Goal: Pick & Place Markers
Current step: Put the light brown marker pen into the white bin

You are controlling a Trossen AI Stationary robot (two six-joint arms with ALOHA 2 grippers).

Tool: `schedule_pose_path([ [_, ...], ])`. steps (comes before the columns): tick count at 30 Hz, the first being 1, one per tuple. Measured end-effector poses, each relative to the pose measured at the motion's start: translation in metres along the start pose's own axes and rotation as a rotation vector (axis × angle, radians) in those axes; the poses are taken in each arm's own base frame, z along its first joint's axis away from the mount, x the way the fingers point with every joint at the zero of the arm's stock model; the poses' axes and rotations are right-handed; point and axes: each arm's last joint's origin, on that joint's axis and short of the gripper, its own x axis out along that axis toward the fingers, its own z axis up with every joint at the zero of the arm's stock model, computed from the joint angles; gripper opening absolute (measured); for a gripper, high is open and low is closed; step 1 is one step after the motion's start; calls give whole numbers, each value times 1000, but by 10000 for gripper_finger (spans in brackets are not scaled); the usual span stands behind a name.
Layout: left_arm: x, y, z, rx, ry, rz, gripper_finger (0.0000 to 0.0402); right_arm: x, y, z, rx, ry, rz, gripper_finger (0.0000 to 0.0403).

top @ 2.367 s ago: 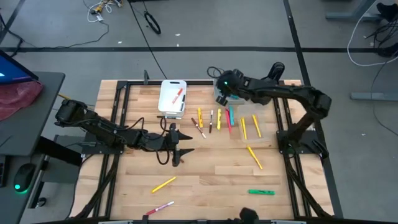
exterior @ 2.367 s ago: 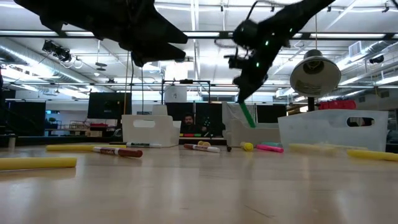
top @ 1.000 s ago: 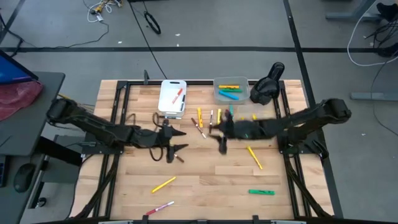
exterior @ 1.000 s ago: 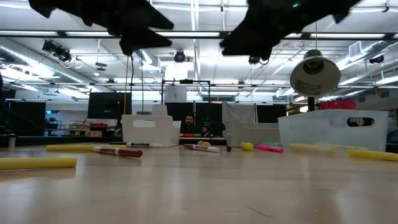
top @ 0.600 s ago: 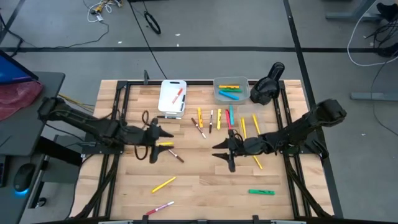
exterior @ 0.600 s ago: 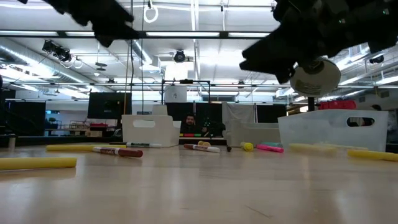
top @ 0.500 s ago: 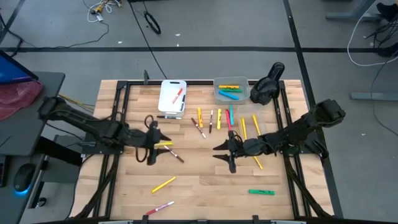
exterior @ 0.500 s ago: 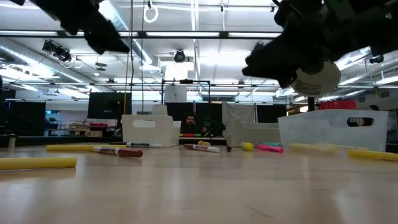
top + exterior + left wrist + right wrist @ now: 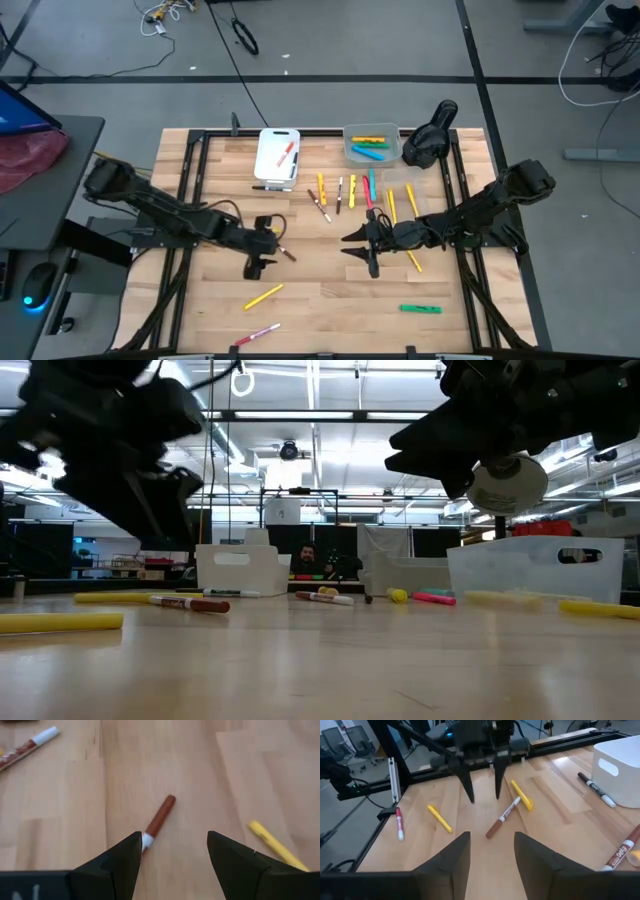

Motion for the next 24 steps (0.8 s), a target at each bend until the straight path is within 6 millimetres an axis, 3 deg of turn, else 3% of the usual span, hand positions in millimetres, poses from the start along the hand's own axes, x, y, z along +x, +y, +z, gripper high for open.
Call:
schedule_pose_path([
  [7, 34, -1, -6, 90, 31, 10, 231, 0, 0, 0, 4, -5, 1, 153],
  [13, 52, 2, -15, 144, 91, 18, 220, 0, -1, 1, 3, -15, -29, 153],
  [18, 57, 10, -14, 131, 89, -17, 176, 1, -4, 2, 0, -30, -74, 153],
  [24, 59, 22, -10, 89, 50, -53, 93, 1, -4, 2, -16, -30, -76, 153],
])
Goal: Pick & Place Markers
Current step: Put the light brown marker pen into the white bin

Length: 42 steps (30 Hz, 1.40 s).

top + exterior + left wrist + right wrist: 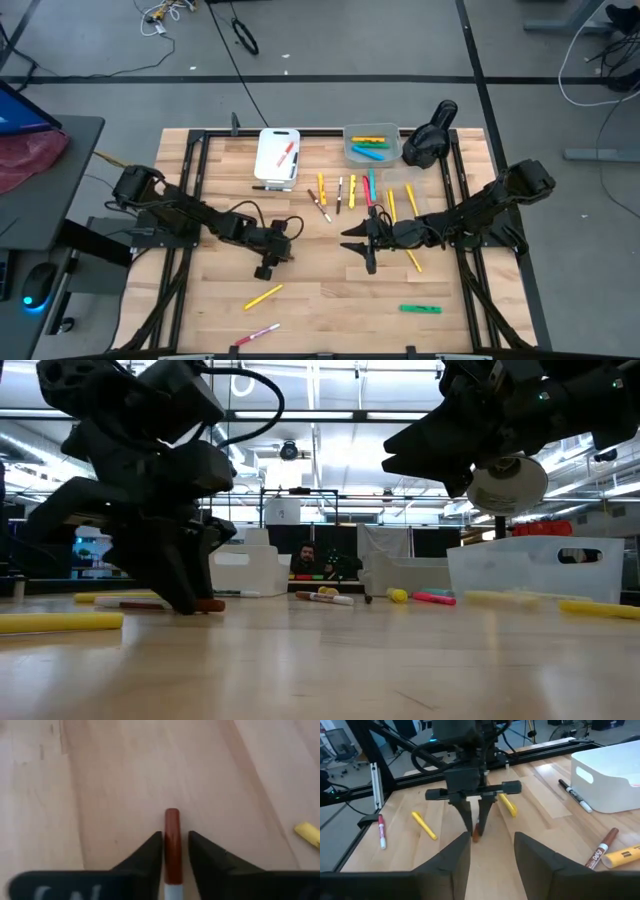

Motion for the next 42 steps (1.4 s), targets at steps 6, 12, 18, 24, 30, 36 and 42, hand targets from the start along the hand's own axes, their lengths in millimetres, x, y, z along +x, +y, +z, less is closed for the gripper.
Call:
schedule_pose_path([
  [6, 1, 9, 5, -47, -62, 26, 31, 0, -1, 0, -3, -1, -3, 153],
  [12, -20, 17, 34, -72, -344, 55, 31, 0, -1, 0, 17, -2, -2, 153],
  [18, -79, 57, 53, -151, -562, 380, 32, 0, -1, 0, 7, -1, -2, 153],
  [24, -131, 118, 45, -255, -681, 712, 33, 0, -2, 1, -24, -9, -28, 153],
  [30, -132, 184, 8, -496, -649, 772, 33, 1, -3, 1, -20, -17, -59, 153],
  [36, -106, 222, -27, -625, -561, 771, 34, 1, -3, 1, -6, -17, -58, 153],
  [42, -82, 232, -46, -632, -449, 801, 35, 1, -3, 1, -5, -17, -59, 153],
])
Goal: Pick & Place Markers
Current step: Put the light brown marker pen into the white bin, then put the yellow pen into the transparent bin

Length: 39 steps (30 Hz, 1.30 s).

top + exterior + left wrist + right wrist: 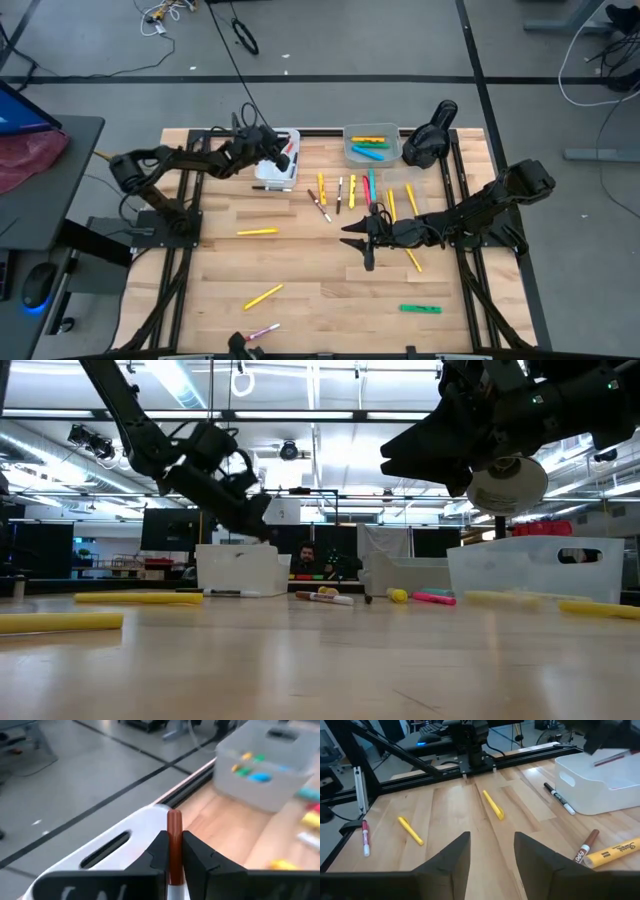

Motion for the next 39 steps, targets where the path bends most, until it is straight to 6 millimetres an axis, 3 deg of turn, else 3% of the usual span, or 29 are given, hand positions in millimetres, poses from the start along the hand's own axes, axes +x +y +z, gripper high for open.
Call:
schedule_pose_path([
  [18, 17, 0, -30, -127, 117, 72, 68, 1, -2, 0, 6, 3, 7, 153],
  [22, 17, 1, -29, -128, 113, 74, 90, 1, 0, 0, 130, 28, 76, 153],
  [26, 13, 2, -22, -131, 89, 70, 122, 1, 0, 0, 190, 54, 136, 153],
  [32, -5, -2, 3, -146, 18, -64, 157, 1, 14, 0, 62, 165, 147, 153],
  [39, -33, -40, 26, -136, -58, -342, 157, -16, 47, 10, -120, 607, 16, 153],
])
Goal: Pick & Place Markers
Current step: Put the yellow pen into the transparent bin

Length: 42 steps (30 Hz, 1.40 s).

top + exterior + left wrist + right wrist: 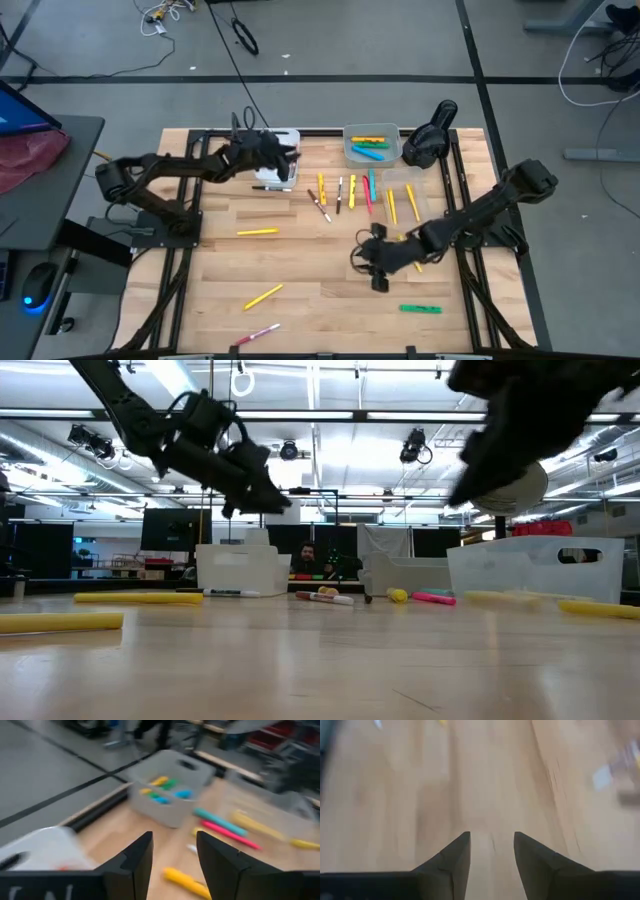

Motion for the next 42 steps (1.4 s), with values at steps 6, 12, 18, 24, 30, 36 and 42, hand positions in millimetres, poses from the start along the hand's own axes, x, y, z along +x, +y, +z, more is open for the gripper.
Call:
schedule_pose_path([
  [6, -2, -49, -10, 57, 31, -156, 144, -29, 10, -25, 181, 323, -191, 164],
  [12, -7, -84, -20, 106, 38, -196, 134, -44, 21, -67, 341, 424, -330, 218],
  [18, -11, -100, -25, 128, 32, -188, 133, -43, 12, -116, 495, 384, -485, 259],
  [24, -12, -102, -26, 130, 32, -189, 133, -34, 2, -149, 562, 303, -462, 234],
  [30, -12, -102, -26, 130, 31, -187, 133, -32, -1, -161, 498, 241, -420, 154],
  [36, -12, -102, -26, 130, 31, -184, 133, -31, 3, -162, 426, 234, -375, 47],
  [42, -12, -104, -27, 132, 33, -192, 133, -34, 19, -145, 469, 247, -355, 20],
])
